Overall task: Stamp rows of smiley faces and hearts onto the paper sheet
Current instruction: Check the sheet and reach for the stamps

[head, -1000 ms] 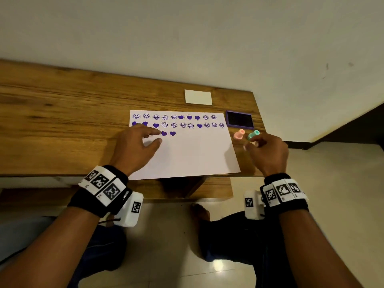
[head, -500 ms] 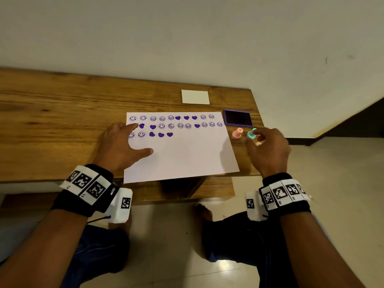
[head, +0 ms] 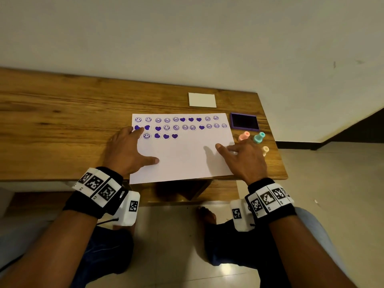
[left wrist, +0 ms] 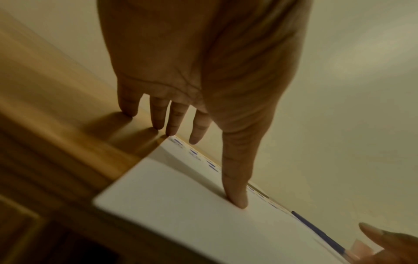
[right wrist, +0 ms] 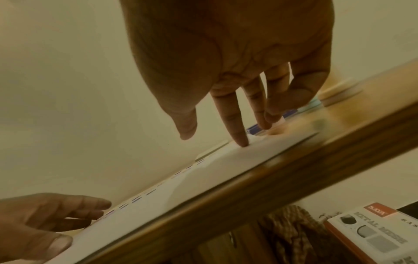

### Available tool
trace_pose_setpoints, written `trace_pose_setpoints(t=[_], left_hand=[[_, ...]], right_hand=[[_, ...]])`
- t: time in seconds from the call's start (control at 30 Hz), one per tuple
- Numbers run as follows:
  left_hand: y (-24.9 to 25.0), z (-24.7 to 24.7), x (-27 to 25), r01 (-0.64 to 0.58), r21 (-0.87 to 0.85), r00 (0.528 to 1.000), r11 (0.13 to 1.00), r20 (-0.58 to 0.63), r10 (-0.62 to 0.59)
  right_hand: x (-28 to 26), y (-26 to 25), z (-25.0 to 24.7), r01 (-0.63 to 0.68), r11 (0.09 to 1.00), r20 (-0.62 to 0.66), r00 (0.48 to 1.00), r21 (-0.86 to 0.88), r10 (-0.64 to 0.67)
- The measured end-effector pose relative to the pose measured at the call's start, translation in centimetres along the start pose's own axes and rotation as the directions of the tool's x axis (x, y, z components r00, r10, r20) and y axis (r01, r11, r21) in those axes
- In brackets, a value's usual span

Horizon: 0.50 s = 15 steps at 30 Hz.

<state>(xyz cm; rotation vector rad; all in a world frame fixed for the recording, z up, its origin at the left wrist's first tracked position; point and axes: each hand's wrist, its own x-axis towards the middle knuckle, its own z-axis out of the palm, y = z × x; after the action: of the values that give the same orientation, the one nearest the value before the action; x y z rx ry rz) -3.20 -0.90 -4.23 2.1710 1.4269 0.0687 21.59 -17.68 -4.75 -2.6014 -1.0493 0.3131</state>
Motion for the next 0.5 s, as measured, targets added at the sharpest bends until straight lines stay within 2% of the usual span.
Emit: trace_pose_setpoints(t=[0.1,0.23,0.33,0.5], left_hand=[[-0.2,-0.1,-0.1,-0.010,-0.026,1.000,1.000,-0.015,0.009],[-0.3,-0.2,-0.3,-0.017,-0.011,1.000,1.000,-0.020,0.017],[0.0,-0.3,-0.5,-0.009,0.021,1.000,1.000,-0.005,0.010],[0.3,-0.6,-0.6,-0.015,0.069,1.000,0.997,0.008,0.015]], right_hand=[[0.0,-0.4,-0.2,0.005,0.998,0.009,1.000,-0.066,-0.004],[0.2,0.5,-1.0,-0.003,0.975,-0.060,0.998,-0.224,-0.011],[0.0,0.7,-1.0,-0.063,0.971,0.002,0.998,-0.231,0.065],[0.1,0.3,-0.3,-0.057,0.984,0.019,0.998,-0.171,0.061]])
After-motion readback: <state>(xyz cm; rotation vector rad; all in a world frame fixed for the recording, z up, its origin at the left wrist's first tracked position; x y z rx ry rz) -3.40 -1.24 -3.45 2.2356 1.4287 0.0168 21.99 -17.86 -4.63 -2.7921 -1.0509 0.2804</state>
